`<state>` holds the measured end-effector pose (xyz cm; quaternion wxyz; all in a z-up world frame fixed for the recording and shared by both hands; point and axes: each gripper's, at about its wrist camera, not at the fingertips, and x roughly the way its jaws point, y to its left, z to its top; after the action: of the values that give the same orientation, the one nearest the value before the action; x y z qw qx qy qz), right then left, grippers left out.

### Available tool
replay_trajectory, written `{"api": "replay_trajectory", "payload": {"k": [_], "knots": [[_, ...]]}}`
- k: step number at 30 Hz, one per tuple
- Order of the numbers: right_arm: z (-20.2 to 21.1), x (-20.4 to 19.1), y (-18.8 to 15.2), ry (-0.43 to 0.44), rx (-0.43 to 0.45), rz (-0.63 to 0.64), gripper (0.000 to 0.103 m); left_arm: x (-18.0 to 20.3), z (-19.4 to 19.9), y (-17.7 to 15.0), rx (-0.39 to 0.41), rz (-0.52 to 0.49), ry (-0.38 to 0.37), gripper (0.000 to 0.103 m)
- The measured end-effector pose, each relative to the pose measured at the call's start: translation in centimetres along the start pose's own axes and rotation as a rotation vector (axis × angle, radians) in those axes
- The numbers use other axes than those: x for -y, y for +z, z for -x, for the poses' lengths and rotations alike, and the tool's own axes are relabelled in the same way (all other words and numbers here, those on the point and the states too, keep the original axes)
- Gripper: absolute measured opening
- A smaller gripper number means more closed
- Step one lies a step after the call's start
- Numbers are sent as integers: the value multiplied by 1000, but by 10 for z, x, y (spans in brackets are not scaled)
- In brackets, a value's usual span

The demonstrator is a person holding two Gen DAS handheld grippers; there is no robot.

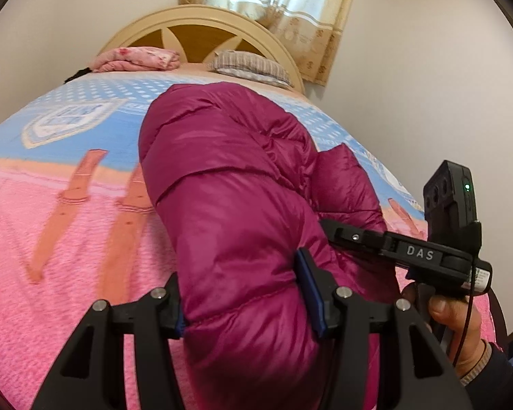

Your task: Fold large clothes

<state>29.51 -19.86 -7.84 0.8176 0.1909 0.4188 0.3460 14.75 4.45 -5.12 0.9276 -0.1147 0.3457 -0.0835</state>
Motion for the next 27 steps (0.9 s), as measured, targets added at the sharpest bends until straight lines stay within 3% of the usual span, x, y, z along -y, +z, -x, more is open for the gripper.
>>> {"api": "replay_trajectory", "payload": {"k": [10, 21, 27], "knots": [[-62, -61, -3, 58, -79, 82, 30, -55, 20, -6, 35, 82, 87, 54], [-121, -86, -11, 71, -169, 114, 30, -97, 16, -27, 6, 186, 139, 54], [-131, -84, -10, 45, -186, 110, 30, -106, 14, -37, -23, 212, 158, 70]]}}
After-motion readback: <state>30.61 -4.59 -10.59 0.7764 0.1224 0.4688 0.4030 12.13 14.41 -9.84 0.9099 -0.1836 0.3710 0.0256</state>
